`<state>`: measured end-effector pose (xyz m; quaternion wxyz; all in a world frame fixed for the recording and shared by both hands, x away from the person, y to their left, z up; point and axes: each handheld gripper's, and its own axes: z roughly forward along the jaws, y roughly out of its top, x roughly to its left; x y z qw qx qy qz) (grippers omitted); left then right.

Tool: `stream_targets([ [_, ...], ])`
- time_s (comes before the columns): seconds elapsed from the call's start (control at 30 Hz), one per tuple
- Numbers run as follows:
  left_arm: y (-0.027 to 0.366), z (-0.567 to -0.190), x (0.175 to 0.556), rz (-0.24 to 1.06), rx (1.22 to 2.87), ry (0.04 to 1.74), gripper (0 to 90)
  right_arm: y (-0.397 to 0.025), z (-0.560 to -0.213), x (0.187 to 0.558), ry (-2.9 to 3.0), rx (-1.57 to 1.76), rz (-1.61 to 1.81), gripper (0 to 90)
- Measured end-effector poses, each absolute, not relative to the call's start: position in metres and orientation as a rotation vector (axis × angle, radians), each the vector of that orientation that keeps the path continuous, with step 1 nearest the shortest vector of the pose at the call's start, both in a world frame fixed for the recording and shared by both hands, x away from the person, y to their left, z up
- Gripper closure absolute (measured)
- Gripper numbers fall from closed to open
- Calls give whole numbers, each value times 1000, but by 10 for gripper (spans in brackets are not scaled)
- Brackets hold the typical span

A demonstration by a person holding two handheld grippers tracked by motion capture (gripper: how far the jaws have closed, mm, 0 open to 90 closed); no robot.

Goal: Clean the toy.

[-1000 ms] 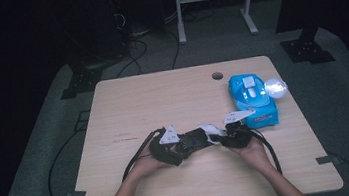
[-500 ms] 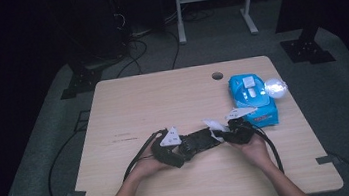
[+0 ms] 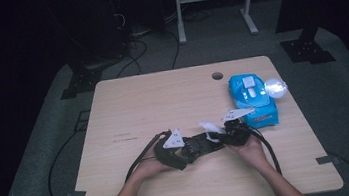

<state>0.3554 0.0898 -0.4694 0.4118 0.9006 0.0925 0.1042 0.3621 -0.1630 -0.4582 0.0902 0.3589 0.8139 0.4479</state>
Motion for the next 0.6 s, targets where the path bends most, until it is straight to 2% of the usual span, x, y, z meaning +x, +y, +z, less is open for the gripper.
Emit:
stream_targets([
  [0.3,88,-473,356,266,2283,240,239,-118,-454,341,2515,869,1426,811],
  [0.4,89,-472,356,264,2270,252,241,-129,-455,349,2476,904,1382,811],
  [0.6,92,-470,359,279,2257,267,241,-184,-462,368,2373,1134,1302,811],
])
